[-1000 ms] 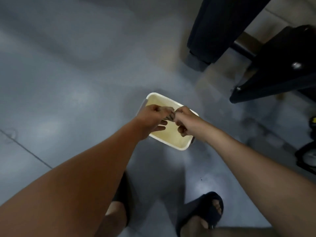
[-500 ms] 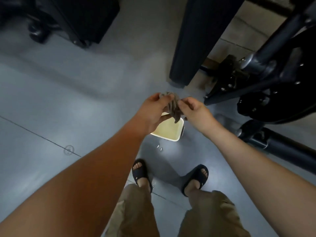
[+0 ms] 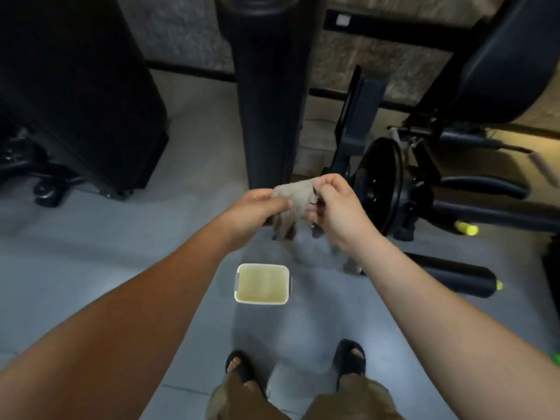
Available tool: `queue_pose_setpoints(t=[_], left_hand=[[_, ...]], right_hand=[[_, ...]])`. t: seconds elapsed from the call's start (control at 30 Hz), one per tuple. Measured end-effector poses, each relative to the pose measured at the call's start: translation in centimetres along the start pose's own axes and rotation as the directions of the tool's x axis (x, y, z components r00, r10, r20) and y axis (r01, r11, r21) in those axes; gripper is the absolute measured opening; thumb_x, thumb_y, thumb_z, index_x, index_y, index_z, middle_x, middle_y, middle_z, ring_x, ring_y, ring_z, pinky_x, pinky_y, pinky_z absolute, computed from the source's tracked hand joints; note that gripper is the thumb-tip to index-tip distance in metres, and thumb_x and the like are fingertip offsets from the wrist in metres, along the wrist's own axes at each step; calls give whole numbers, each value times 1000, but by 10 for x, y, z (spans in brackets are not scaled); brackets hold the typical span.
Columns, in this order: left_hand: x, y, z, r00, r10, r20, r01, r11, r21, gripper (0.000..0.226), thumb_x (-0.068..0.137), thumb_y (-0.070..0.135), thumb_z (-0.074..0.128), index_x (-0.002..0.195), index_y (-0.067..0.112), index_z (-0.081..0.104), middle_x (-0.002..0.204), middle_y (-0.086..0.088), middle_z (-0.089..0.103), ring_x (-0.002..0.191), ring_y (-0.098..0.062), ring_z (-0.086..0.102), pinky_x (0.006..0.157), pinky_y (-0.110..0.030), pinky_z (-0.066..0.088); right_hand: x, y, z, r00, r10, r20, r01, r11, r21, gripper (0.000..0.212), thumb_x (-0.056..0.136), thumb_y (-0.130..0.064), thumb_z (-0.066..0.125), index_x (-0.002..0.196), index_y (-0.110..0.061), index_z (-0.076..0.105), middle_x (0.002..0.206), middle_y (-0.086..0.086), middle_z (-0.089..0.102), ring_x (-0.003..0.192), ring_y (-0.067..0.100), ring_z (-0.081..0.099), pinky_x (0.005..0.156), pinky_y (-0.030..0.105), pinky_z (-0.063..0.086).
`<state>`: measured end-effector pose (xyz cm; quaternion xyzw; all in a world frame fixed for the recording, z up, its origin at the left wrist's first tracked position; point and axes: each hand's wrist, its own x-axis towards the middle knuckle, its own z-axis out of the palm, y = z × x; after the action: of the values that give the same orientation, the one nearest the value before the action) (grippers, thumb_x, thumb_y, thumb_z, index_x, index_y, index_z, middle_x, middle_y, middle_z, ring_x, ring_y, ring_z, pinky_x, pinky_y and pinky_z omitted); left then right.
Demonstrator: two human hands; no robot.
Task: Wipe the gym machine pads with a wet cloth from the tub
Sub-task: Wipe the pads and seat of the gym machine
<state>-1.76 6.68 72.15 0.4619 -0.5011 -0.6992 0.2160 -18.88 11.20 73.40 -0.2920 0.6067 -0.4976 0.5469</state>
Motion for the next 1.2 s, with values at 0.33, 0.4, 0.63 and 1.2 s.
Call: queue_pose_setpoints(t=[0.33, 0.4, 0.63, 1.2], left_hand=[[39, 136, 193, 945, 202, 259, -222, 974, 52, 13, 88, 0, 58, 98, 7, 63, 70, 5, 65, 64, -7, 59, 67, -22, 46], [51, 151, 229, 937, 183, 299, -220, 971, 97, 20, 84, 4, 58, 103, 8, 63, 77, -1, 65, 68, -13, 60, 64, -25, 47], [113, 169, 416, 945, 185, 269, -241, 951, 193, 20, 88, 13, 77, 98, 12, 60, 87, -7, 71, 78, -24, 68, 70, -36, 55], [294, 181, 570, 962, 46, 269, -62, 997, 51, 21, 88, -6, 44, 84, 13, 52, 63, -6, 49, 68, -25, 51, 66, -30, 49]], right_hand=[[-29, -134, -209, 980, -192, -49, 198, 946, 257, 12, 109, -21, 45, 103, -15, 53, 91, 10, 65, 83, 24, 67, 69, 40, 59], [-28, -149, -253, 976, -205, -72, 217, 932, 290, 12, 109, -21, 45, 103, -14, 54, 88, 9, 64, 81, 22, 65, 69, 37, 57], [-29, -163, -438, 1000, 27, -9, -18, 857, 516, 29, 102, -39, 58, 116, -14, 57, 124, 16, 68, 111, 28, 68, 98, 47, 55], [40, -144, -655, 926, -63, -372, 58, 998, -25, 23, 100, -1, 49, 113, -18, 58, 97, 8, 54, 82, 21, 58, 65, 31, 50]])
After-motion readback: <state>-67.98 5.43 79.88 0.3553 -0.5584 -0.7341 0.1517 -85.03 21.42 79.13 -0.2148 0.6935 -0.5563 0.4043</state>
